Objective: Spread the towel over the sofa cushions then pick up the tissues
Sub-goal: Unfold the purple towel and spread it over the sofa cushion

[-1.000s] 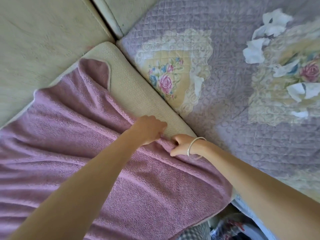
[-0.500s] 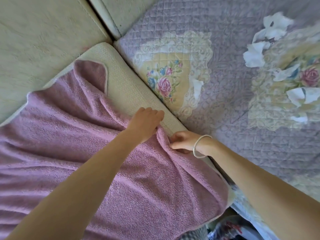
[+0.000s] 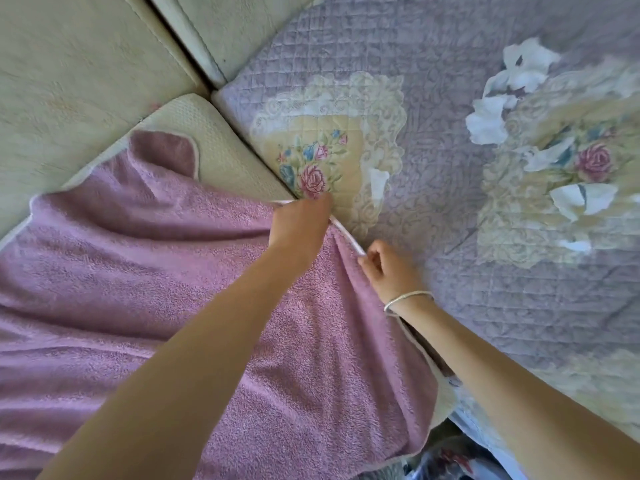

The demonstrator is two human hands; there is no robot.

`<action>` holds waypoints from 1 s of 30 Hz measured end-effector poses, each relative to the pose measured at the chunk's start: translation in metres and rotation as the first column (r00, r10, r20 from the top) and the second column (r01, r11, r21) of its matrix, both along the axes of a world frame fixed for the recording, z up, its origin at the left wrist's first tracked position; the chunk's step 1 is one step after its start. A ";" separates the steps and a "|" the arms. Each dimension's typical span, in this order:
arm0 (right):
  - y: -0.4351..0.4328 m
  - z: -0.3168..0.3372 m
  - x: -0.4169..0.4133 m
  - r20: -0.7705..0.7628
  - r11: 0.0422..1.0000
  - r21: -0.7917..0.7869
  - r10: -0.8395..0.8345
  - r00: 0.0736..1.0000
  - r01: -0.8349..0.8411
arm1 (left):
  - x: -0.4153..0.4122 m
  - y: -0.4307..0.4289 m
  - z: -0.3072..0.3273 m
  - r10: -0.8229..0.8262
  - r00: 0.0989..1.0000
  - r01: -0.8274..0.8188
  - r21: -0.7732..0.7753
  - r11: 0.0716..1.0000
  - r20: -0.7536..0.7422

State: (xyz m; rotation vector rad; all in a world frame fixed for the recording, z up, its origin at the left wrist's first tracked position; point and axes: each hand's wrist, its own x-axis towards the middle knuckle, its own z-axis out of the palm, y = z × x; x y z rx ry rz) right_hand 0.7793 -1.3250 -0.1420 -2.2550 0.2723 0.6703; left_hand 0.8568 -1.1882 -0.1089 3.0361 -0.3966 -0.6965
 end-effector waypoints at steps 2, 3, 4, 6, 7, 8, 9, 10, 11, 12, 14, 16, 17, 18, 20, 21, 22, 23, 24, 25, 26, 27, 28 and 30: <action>-0.012 -0.003 0.001 0.014 0.997 -0.071 -0.030 0.999 0.031 | -0.003 -0.006 -0.010 0.013 0.997 -0.018 -0.071 0.997 -0.073; -0.017 -0.005 0.001 -0.018 0.996 -0.084 -0.035 0.999 0.033 | -0.006 -0.008 -0.015 -0.003 0.993 -0.009 -0.096 0.995 -0.122; -0.022 -0.008 0.000 -0.074 0.996 -0.077 -0.039 0.996 0.033 | -0.011 -0.009 -0.019 -0.032 0.983 0.012 -0.109 0.994 -0.182; -0.027 -0.015 -0.003 -0.240 0.999 -0.048 0.006 0.971 -0.018 | -0.021 -0.006 -0.026 -0.078 0.951 0.053 -0.091 0.994 -0.299; -0.028 -0.019 -0.006 -0.325 0.996 -0.034 0.064 0.943 -0.079 | -0.026 -0.003 -0.029 -0.112 0.938 0.096 -0.064 0.993 -0.328; -0.029 -0.023 -0.010 -0.387 0.989 -0.021 0.124 0.914 -0.143 | -0.030 -0.001 -0.032 -0.164 0.928 0.161 -0.038 0.986 -0.336; -0.029 -0.025 -0.014 -0.430 0.981 -0.024 0.166 0.888 -0.195 | -0.035 0.002 -0.035 -0.217 0.917 0.226 -0.014 0.974 -0.335; -0.030 -0.027 -0.019 -0.448 0.972 -0.040 0.190 0.874 -0.231 | -0.039 0.005 -0.038 -0.256 0.906 0.273 0.002 0.962 -0.336; -0.031 -0.029 -0.024 -0.464 0.966 -0.081 0.183 0.867 -0.247 | -0.042 0.007 -0.040 -0.277 0.898 0.298 0.010 0.954 -0.343; -0.033 -0.029 -0.029 -0.455 0.959 -0.127 0.171 0.874 -0.254 | -0.045 0.008 -0.041 -0.281 0.894 0.302 0.006 0.953 -0.348; -0.034 -0.026 -0.036 -0.441 0.940 -0.207 0.157 0.883 -0.271 | -0.048 0.011 -0.039 -0.259 0.911 0.259 -0.043 0.965 -0.320; -0.028 -0.021 -0.037 -0.410 0.927 -0.241 0.172 0.896 -0.288 | -0.048 0.015 -0.035 -0.201 0.951 0.183 -0.095 0.979 -0.236; -0.023 -0.017 -0.036 -0.376 0.925 -0.250 0.178 0.909 -0.285 | -0.048 0.018 -0.033 -0.168 0.969 0.152 -0.103 0.983 -0.181; -0.016 -0.014 -0.033 -0.326 0.924 -0.255 0.197 0.925 -0.286 | -0.047 0.022 -0.031 -0.135 0.982 0.123 -0.097 0.988 -0.129; 0.001 -0.012 -0.021 -0.199 0.915 -0.265 0.256 0.946 -0.304 | -0.045 0.029 -0.027 -0.071 0.996 0.067 -0.071 0.995 -0.059; 0.011 -0.010 -0.012 -0.142 0.902 -0.276 0.303 0.942 -0.332 | -0.044 0.034 -0.025 -0.032 0.999 0.030 -0.064 0.997 -0.034; 0.021 -0.009 -0.003 -0.084 0.895 -0.275 0.342 0.936 -0.352 | -0.043 0.038 -0.024 0.008 1.000 -0.009 -0.061 0.998 -0.013; 0.033 -0.009 0.006 -0.033 0.891 -0.264 0.374 0.927 -0.369 | -0.041 0.044 -0.023 0.052 0.999 -0.051 -0.060 0.997 0.009; 0.044 -0.007 0.016 0.015 0.890 -0.252 0.395 0.918 -0.379 | -0.040 0.050 -0.022 0.089 0.996 -0.087 -0.059 0.994 0.027; 0.056 -0.006 0.025 0.065 0.893 -0.239 0.407 0.911 -0.382 | -0.038 0.058 -0.021 0.128 0.991 -0.125 -0.061 0.990 0.049; 0.069 -0.005 0.036 0.113 0.895 -0.226 0.417 0.902 -0.385 | -0.035 0.066 -0.020 0.168 0.983 -0.163 -0.064 0.985 0.070; 0.079 -0.004 0.045 0.148 0.892 -0.219 0.430 0.891 -0.395 | -0.032 0.073 -0.018 0.203 0.975 -0.197 -0.069 0.978 0.088; 0.089 -0.002 0.054 0.178 0.889 -0.211 0.443 0.879 -0.406 | -0.028 0.081 -0.017 0.239 0.965 -0.233 -0.071 0.970 0.104; 0.110 0.000 0.074 0.222 0.893 -0.175 0.446 0.867 -0.415 | -0.016 0.099 -0.013 0.301 0.944 -0.294 -0.073 0.953 0.134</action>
